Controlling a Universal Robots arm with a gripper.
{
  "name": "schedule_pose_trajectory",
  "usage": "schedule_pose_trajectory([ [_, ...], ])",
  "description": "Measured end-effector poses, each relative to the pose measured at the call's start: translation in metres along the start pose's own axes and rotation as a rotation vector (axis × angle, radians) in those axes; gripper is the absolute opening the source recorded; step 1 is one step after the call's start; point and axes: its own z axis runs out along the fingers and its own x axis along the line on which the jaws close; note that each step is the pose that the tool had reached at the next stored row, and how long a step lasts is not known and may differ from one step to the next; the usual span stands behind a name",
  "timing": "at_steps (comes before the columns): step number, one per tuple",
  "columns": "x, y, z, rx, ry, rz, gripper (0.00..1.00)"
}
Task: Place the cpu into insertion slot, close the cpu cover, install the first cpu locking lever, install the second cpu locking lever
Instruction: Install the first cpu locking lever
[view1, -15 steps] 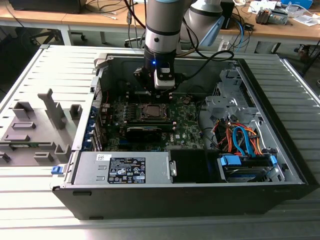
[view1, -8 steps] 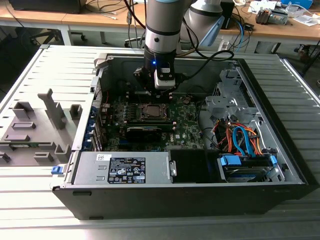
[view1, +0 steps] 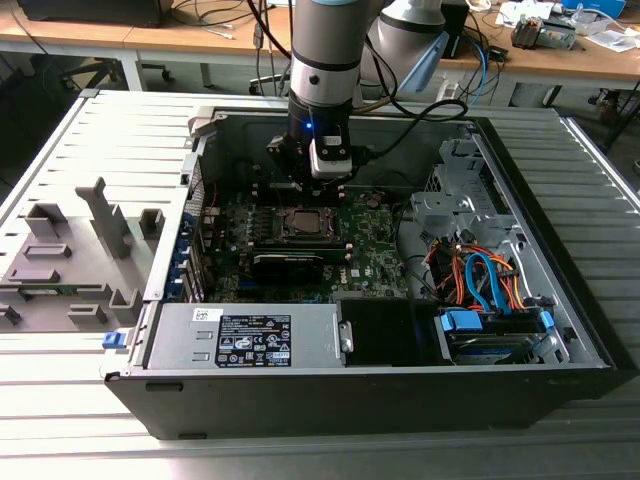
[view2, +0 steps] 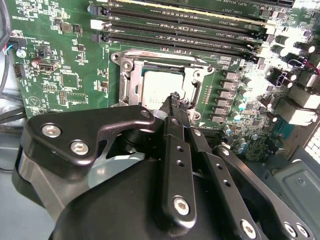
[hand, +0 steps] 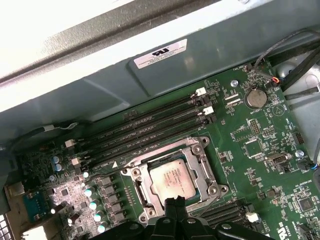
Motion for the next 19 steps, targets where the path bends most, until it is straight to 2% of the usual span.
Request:
schedule_pose_trajectory([
  [19, 0.0000, 0.0000, 0.0000, 0.0013, -0.0001, -0.026, 0.11],
])
